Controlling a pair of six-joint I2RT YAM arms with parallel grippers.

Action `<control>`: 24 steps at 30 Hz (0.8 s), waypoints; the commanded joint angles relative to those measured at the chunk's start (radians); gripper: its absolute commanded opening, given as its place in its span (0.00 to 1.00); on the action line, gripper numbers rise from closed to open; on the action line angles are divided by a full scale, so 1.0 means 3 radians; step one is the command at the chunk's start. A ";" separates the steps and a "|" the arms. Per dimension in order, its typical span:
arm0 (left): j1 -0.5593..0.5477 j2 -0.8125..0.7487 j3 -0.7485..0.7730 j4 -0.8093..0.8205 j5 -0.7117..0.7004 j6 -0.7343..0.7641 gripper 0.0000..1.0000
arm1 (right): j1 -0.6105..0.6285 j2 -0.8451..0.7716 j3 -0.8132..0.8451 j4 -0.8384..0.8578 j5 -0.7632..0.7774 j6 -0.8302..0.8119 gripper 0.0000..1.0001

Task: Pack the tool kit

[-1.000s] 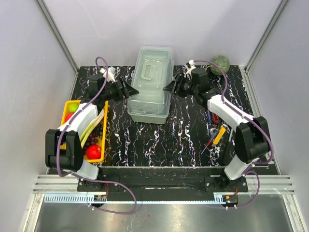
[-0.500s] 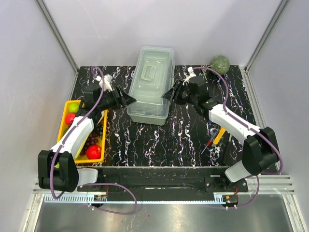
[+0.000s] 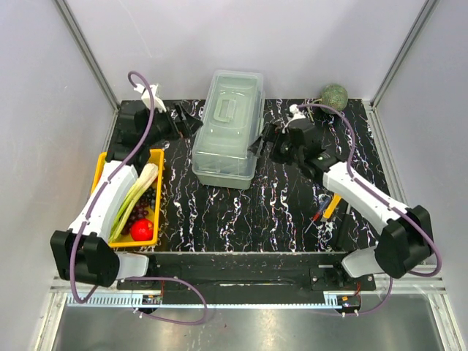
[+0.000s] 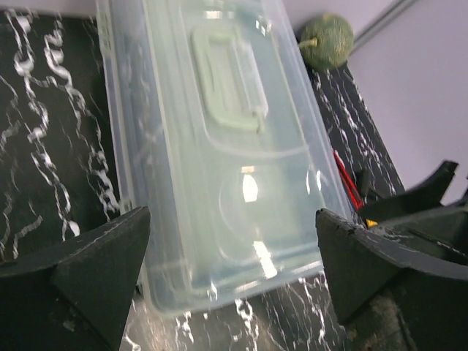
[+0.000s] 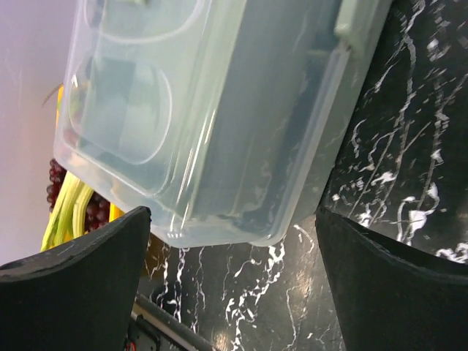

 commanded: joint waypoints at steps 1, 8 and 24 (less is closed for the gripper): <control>0.0003 0.0311 0.0474 0.0075 -0.0274 0.0184 0.99 | -0.0275 -0.0220 0.0035 -0.0009 0.0103 -0.0122 1.00; 0.0003 0.1129 0.1154 -0.0150 -0.0024 0.0092 0.99 | -0.0955 0.0005 -0.0047 0.0661 -0.0827 0.0097 1.00; 0.0003 0.1866 0.1528 -0.0298 0.0211 -0.0072 0.99 | -0.1294 0.1758 0.0020 0.3406 -0.2188 0.1610 1.00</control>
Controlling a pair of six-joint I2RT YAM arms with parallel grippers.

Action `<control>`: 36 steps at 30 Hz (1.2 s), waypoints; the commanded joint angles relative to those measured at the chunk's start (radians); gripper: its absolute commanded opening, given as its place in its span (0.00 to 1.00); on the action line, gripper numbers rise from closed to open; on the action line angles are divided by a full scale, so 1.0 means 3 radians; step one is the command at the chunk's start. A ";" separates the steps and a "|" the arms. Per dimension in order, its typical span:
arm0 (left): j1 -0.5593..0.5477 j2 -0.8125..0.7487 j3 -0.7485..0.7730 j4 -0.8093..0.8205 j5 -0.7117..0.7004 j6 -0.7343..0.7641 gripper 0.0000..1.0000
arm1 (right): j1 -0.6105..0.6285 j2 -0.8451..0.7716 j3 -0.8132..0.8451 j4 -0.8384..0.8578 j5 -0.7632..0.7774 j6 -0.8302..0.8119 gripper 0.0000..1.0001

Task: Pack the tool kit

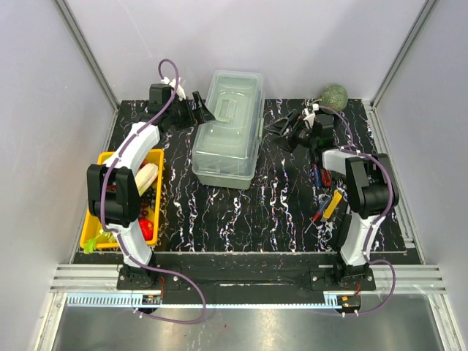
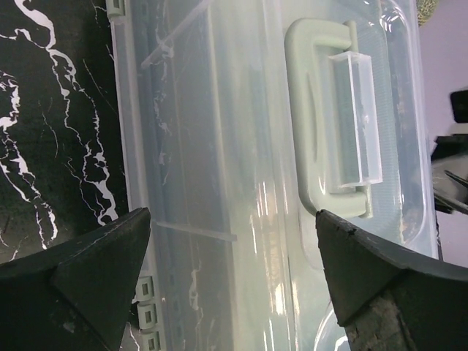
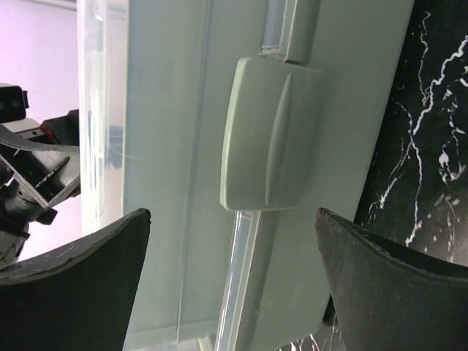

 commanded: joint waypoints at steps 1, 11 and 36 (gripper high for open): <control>0.0003 0.0040 0.0148 0.0073 0.0171 -0.0057 0.99 | 0.0002 0.0293 0.0119 0.1198 -0.0361 0.0619 1.00; 0.0003 0.0086 0.0138 0.0063 0.0268 -0.0154 0.99 | -0.0003 0.1188 0.0374 0.2656 -0.0479 0.1647 0.99; 0.0003 0.0219 0.0138 -0.0044 0.0897 -0.0292 0.98 | 0.0268 0.1608 0.0758 0.3403 -0.0847 0.2103 0.98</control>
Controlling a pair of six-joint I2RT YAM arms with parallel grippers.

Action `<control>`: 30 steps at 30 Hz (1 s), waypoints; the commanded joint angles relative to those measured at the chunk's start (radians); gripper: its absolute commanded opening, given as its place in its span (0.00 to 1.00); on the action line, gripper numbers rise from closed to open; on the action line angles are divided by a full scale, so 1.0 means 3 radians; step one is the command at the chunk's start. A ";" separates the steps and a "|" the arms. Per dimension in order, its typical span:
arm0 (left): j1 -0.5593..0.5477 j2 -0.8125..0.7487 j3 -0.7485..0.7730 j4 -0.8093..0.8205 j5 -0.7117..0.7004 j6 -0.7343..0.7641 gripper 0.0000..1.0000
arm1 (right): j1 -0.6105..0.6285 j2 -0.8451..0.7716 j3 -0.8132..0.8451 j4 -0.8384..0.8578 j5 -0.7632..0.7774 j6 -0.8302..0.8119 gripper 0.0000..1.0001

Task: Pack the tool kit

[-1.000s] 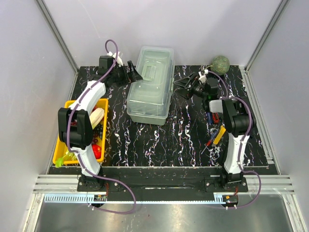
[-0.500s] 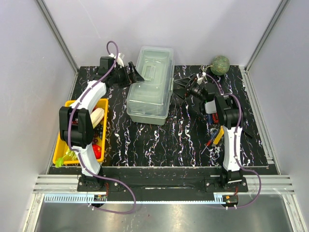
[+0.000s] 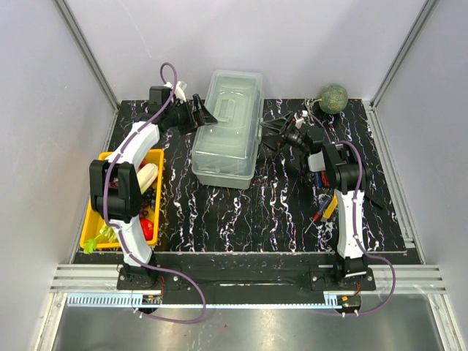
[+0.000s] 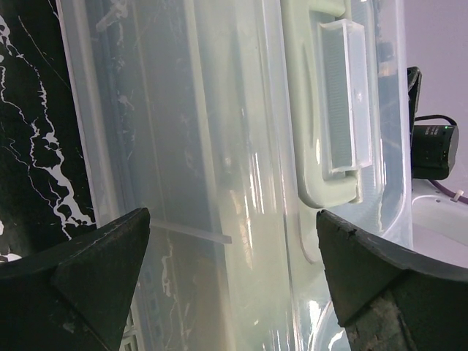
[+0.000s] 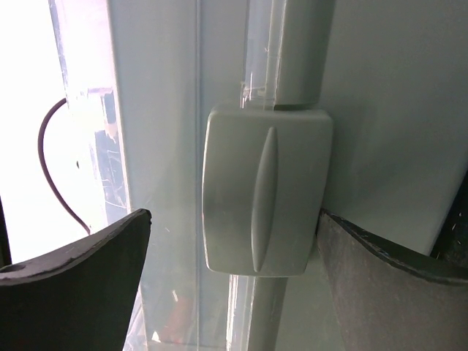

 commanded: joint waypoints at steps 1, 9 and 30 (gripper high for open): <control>-0.0056 0.0071 0.0116 -0.0019 0.0366 -0.0109 0.98 | 0.0248 -0.0029 0.0208 0.0863 -0.0277 0.0019 0.98; -0.0055 0.0188 0.0127 -0.0029 0.0602 -0.0186 0.95 | 0.0309 -0.0157 0.0137 0.0797 -0.0375 -0.0191 0.83; -0.0076 0.0127 0.0065 -0.0239 0.0372 0.0024 0.94 | 0.0309 -0.0637 -0.0057 -0.0834 0.0095 -0.1096 0.23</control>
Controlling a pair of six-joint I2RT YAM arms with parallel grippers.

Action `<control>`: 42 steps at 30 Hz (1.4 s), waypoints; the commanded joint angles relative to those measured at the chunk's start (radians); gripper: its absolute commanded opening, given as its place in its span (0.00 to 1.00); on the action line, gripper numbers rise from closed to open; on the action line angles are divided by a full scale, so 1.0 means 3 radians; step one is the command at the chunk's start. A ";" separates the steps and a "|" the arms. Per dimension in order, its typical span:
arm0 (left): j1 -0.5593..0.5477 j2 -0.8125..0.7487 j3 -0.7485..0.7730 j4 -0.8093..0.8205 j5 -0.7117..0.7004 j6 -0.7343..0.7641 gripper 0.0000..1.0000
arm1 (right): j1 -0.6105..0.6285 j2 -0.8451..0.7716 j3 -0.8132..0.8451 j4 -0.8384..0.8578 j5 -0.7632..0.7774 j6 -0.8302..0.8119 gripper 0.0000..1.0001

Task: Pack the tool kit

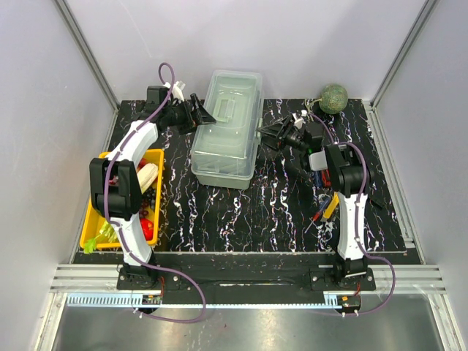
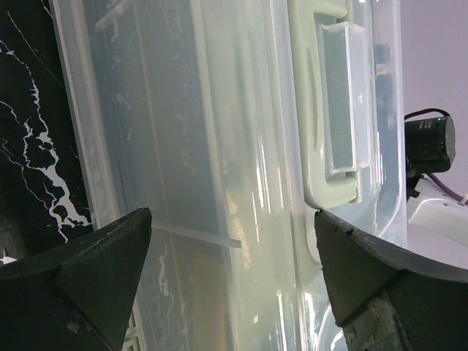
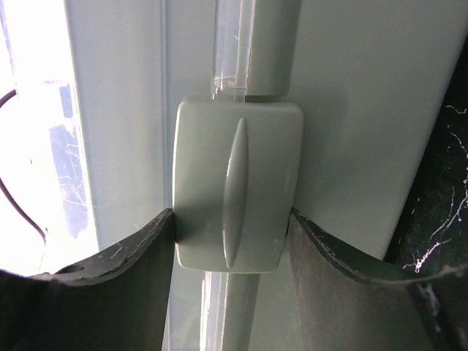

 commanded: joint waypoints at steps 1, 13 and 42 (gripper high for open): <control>-0.0154 0.0028 0.0001 -0.0229 0.0142 0.0066 0.94 | 0.0274 -0.0438 0.0062 -0.0336 0.0052 -0.0465 0.22; -0.0164 -0.0013 0.0016 -0.0361 -0.0170 0.0158 0.93 | 0.0274 -0.0663 0.0088 -0.1190 0.0349 -0.0767 0.19; -0.0143 0.0018 0.0118 -0.0571 -0.0712 0.0040 0.87 | 0.0069 -0.0152 -0.0510 0.1013 0.0492 0.0674 0.43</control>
